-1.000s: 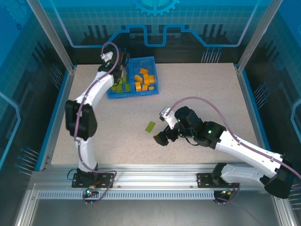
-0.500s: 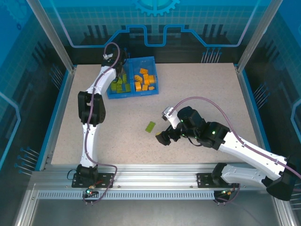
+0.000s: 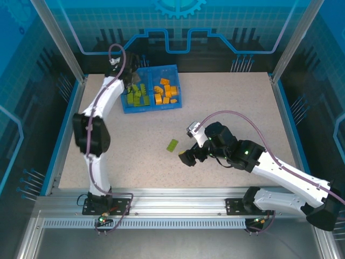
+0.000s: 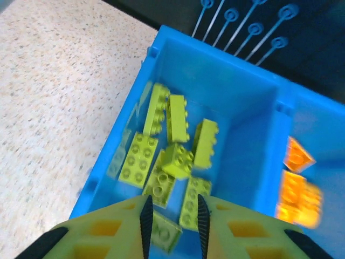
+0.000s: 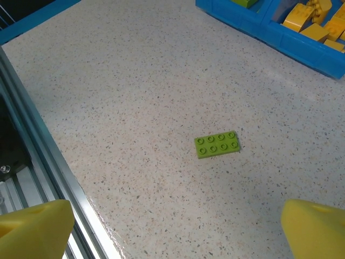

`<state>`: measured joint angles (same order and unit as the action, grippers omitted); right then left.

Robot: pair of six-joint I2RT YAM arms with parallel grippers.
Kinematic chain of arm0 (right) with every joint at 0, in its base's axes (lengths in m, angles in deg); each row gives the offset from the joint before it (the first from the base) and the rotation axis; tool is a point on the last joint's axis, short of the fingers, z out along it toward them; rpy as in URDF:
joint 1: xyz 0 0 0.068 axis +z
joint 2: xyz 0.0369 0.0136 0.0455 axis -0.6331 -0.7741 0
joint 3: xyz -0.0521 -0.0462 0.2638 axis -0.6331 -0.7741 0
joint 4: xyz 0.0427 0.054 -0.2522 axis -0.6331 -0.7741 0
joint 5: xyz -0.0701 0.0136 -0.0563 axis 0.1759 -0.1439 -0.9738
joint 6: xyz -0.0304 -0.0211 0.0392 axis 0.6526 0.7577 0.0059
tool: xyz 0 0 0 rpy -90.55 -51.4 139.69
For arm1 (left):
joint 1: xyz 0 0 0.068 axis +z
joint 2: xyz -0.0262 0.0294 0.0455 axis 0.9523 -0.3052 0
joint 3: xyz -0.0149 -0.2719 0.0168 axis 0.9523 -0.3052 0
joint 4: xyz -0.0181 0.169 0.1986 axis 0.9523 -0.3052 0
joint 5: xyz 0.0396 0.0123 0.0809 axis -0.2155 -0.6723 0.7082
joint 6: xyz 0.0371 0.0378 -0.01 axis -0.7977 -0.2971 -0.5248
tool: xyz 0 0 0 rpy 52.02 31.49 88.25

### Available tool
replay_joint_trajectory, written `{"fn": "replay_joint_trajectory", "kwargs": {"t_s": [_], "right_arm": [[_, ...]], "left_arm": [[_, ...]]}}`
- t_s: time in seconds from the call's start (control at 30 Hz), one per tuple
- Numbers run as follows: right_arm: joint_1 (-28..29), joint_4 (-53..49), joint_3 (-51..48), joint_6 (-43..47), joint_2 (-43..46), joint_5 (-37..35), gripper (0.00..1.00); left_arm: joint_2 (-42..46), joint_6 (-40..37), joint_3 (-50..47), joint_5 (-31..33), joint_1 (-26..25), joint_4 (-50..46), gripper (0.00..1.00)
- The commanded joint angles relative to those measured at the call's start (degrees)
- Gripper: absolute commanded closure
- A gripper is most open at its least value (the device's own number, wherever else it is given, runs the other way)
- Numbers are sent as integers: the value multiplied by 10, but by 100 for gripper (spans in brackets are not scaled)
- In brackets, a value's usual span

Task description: Sort the legos into containers by color

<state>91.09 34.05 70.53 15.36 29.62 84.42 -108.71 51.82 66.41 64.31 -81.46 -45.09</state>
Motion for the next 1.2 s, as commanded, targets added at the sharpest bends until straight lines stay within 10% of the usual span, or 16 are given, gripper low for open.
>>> {"fn": "replay_joint_trajectory", "kwargs": {"t_s": [0.0,0.3,0.57,0.83,1.17], "right_arm": [[5,18,-3,-12,14,1,0],[4,53,-17,-11,9,-21,0],[-2,88,-31,-12,9,-38,0],[-5,72,-34,-19,25,-40,0],[-10,58,-34,-21,40,-46,0]], "left_arm": [[151,55,-117,-38,-38,64,69],[407,128,-395,21,-231,73,68],[370,130,-465,19,-389,34,65],[233,3,-462,-31,-407,73,41],[88,-102,-421,-74,-370,123,35]]}}
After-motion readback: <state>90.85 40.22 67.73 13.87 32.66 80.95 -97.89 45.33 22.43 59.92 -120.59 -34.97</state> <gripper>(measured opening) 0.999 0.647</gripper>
